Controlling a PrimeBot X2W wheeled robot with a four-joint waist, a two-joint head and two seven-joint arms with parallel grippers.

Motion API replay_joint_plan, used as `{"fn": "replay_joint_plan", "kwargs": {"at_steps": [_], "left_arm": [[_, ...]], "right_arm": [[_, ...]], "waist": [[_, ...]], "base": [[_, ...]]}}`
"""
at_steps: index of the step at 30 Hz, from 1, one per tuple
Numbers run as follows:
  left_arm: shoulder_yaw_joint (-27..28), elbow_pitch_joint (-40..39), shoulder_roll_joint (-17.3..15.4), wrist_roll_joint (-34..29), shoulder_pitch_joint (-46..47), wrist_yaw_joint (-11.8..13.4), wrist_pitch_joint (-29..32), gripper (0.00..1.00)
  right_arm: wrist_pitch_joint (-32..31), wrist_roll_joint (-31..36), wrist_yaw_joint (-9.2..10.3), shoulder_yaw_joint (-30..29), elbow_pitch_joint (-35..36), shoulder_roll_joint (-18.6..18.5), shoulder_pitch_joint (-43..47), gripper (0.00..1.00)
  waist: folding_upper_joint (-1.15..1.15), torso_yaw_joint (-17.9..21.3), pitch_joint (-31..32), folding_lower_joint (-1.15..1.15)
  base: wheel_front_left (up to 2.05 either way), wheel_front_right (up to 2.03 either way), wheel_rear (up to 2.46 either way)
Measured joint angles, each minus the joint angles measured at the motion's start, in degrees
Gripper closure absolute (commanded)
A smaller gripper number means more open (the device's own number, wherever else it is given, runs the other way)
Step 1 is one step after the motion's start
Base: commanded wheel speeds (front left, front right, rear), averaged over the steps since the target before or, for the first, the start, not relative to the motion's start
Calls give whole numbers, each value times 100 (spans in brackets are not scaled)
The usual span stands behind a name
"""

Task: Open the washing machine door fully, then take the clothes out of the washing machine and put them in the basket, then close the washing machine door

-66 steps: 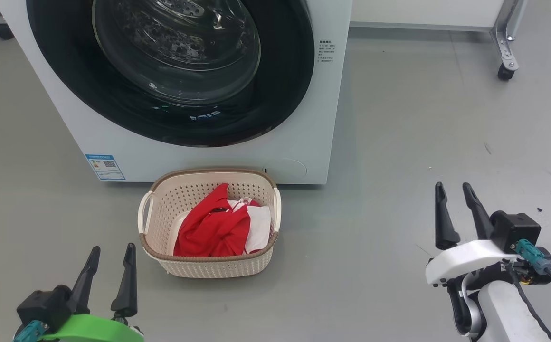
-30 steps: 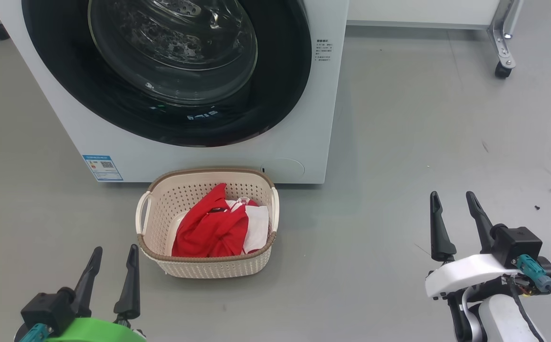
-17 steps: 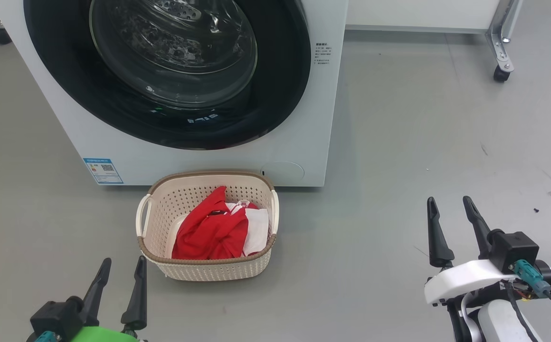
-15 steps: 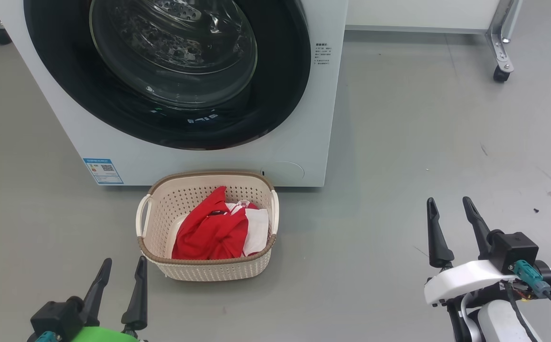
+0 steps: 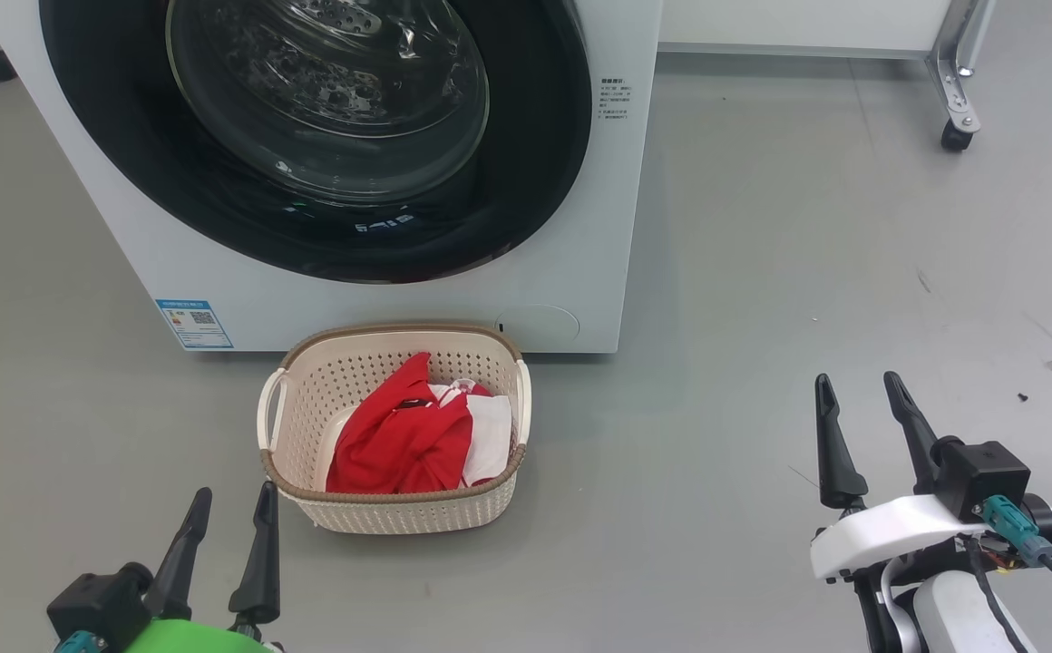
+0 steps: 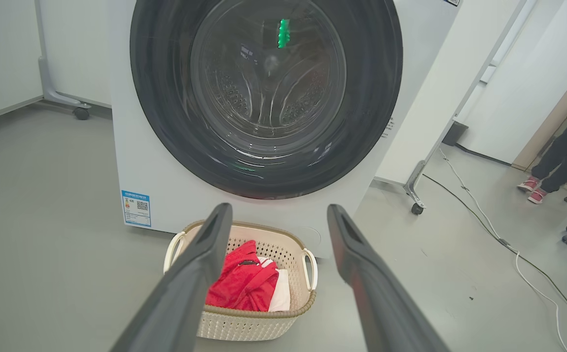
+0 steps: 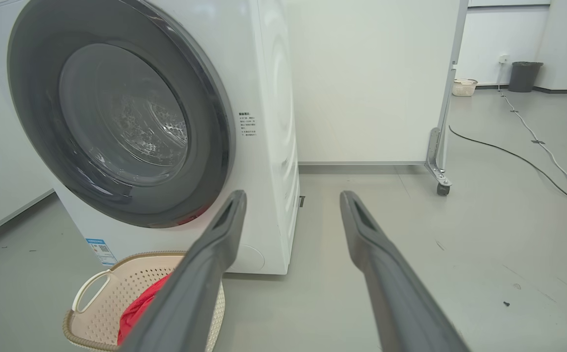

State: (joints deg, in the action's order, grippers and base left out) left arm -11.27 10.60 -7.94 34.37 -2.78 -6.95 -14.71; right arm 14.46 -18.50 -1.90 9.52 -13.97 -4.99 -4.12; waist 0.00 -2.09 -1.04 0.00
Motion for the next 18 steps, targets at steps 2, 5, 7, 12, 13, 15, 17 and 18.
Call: {"fn": "replay_joint_plan", "kwargs": {"at_steps": [2,5,7,12,13,15,17,18], "left_arm": [[-20,-15,3,93,0,0,0,0],[-21,-21,-1,149,0,0,1,0],[-23,-21,-8,153,0,0,0,0],[-29,-11,-21,197,-1,0,0,0],[-27,-11,-21,214,-1,0,0,0],[-27,-10,-21,244,-1,0,0,0],[-27,-5,-24,244,-1,0,0,0],[-27,-5,-24,244,-1,0,0,0]], "right_arm": [[0,7,-2,-9,5,2,0,0],[0,9,-4,-18,8,3,0,0],[0,9,-5,-24,8,7,0,0],[0,44,-7,-43,8,18,1,0],[0,46,-8,-46,8,21,1,0],[0,47,-41,-55,9,27,2,0],[0,47,-51,-60,9,37,2,0],[0,47,-51,-60,9,37,2,0]], "waist": [[0,2,-2,0],[0,4,-2,0],[0,4,2,0],[0,-2,9,0],[0,-4,11,0],[0,-7,14,0],[0,-10,18,0],[0,-10,18,0]], "base": [[0,0,0],[0,0,0],[0,0,0],[0,0,0],[0,0,0],[0,0,0],[0,0,0],[0,0,0]]}}
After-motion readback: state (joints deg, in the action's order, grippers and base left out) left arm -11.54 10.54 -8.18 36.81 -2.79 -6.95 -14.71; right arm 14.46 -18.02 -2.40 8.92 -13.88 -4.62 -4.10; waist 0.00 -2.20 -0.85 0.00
